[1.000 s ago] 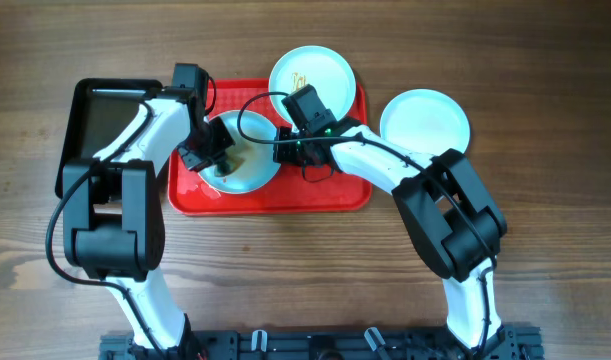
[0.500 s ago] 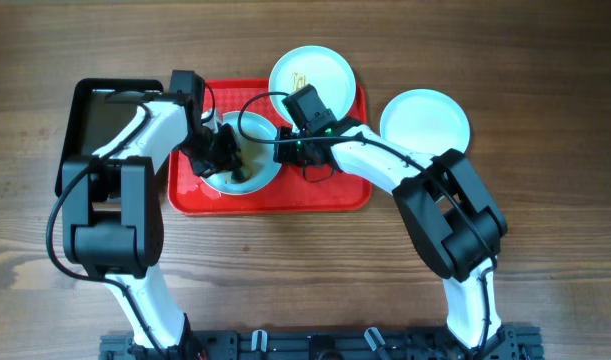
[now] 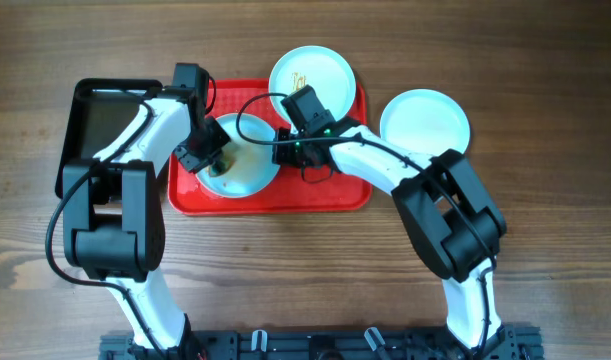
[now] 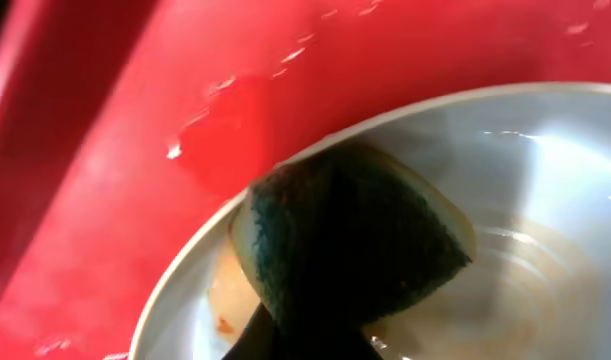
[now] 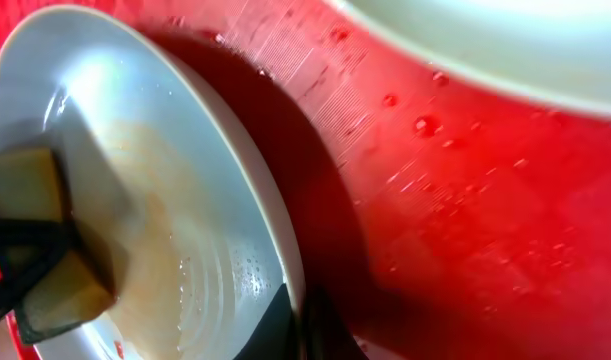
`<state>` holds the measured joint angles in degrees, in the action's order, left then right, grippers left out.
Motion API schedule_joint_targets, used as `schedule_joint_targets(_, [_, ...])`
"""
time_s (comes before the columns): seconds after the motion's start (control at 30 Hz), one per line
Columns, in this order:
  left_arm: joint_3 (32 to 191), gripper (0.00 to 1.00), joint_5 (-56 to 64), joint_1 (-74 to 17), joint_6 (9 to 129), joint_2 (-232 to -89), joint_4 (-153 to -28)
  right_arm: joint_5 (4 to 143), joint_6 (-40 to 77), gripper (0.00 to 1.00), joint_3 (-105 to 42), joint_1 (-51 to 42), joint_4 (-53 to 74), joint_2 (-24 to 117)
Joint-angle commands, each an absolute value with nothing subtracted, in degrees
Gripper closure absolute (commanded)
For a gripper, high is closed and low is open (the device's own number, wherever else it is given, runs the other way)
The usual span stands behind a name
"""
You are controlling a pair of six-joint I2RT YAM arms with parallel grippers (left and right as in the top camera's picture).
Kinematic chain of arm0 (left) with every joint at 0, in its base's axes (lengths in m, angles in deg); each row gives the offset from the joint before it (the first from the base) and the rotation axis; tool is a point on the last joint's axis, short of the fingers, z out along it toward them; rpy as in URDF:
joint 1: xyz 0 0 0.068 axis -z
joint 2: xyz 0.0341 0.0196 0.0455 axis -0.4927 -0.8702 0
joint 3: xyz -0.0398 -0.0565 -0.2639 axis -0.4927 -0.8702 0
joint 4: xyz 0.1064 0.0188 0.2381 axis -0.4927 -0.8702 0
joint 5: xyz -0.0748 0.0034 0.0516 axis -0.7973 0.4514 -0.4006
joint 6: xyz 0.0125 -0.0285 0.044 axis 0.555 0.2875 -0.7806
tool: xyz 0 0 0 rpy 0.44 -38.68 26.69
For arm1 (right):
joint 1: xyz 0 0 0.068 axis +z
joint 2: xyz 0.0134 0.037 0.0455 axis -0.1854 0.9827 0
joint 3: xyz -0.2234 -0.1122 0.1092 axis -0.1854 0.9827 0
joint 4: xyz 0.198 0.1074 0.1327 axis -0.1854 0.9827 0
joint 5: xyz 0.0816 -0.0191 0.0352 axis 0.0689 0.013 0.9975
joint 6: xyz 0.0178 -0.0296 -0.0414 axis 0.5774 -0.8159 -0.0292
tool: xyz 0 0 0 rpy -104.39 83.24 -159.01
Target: Clean dirty plates on tray and stack at the side
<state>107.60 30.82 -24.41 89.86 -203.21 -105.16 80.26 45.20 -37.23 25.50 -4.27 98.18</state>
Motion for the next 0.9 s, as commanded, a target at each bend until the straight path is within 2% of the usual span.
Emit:
schedule_joint_targets(0.0, [104.78, 0.96, 26.03, -25.11, 87.52, -206.62, -108.92, 79.43, 44.91, 0.96, -37.07, 25.24, -3.48, 99.89])
schedule_joint_targets(0.13, [104.78, 0.96, 4.85, -25.14, 71.46, -206.62, -109.38, 79.58, 44.89, 0.96, -37.07, 25.24, -3.31, 99.89])
schedule_joint_targets(0.3, [104.78, 0.96, -2.34, -25.2, 67.98, -206.62, -103.76, 79.58, 44.85, 0.96, -37.07, 25.24, -3.24, 99.89])
schedule_joint_targets(0.47, [106.81, 0.96, -2.25, -27.3, 68.05, -206.6, -99.35, 79.56, 44.85, 0.96, -37.07, 25.24, -2.78, 99.89])
schedule_joint_targets(0.6, [116.73, 0.96, -1.53, -30.95, 68.03, -205.52, -107.46, 79.58, 43.62, 0.96, -37.07, 25.24, -1.8, 99.89])
schedule_joint_targets(0.73, [123.55, 0.96, 6.23, -31.45, 69.6, -202.29, -113.07, 79.63, 43.41, 0.96, -37.07, 25.24, -1.56, 99.89])
schedule_joint_targets(0.87, [124.14, 0.96, 19.17, -31.37, 76.03, -196.65, -115.48, 81.35, 41.81, 0.96, -37.25, 25.15, -1.14, 99.74])
